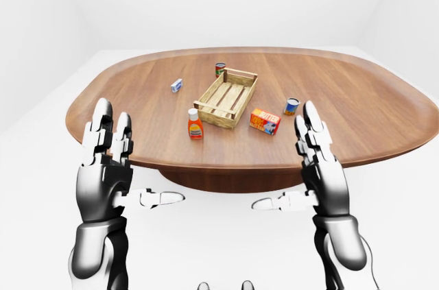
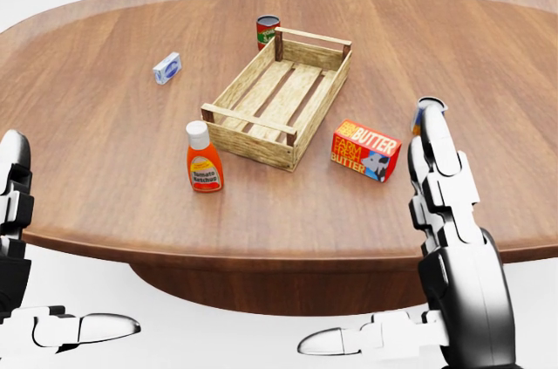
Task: Pick up the butter and put it in the tray.
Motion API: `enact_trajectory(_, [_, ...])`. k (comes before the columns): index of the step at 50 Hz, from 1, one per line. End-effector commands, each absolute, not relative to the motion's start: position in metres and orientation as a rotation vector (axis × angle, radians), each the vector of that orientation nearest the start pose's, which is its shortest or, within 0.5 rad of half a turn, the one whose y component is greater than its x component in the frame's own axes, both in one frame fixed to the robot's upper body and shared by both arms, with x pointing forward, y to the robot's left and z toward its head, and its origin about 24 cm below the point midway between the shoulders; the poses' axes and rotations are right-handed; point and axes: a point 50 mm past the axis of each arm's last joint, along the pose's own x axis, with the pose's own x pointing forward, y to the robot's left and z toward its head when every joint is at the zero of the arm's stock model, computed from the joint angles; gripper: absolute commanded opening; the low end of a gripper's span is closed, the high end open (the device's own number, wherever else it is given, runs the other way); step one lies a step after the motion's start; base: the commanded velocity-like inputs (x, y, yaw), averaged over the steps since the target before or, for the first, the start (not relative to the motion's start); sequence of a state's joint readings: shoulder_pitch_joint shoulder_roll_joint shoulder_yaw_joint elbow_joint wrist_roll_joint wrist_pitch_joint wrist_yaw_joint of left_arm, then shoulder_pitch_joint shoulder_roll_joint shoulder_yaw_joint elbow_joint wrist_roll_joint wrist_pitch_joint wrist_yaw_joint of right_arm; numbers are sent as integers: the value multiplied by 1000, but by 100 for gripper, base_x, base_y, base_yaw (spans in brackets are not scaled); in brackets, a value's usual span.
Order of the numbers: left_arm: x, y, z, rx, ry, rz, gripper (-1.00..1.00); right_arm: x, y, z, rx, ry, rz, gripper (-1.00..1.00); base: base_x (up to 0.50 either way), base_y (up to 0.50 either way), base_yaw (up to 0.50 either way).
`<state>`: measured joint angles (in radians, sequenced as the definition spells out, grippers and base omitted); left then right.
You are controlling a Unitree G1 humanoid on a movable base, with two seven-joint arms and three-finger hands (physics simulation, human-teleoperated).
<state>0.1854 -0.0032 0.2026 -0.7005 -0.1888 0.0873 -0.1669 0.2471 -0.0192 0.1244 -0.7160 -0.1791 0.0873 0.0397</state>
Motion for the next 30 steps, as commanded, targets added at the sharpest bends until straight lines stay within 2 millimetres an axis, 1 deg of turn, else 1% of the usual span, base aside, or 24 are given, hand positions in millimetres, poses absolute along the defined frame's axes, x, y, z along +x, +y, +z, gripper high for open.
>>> enact_trajectory(1, [190,190,154,-54,-457,17,100,188,-140,148,-124,-408,23,100,0,0,0])
enact_trajectory(3, [190,190,154,-52,-456,18,100,188,-140,146,-120,-400,32,100,16,0,0])
enact_trajectory(10, [190,190,154,-54,-458,19,100,186,-141,147,-117,-404,27,100,50,0,0])
enact_trajectory(22, [187,192,160,-53,-488,27,100,186,-141,147,-116,-403,32,100,50,0,0])
enact_trajectory(30, [188,192,158,-54,-476,24,100,186,-141,146,-120,-400,35,100,50,0,0])
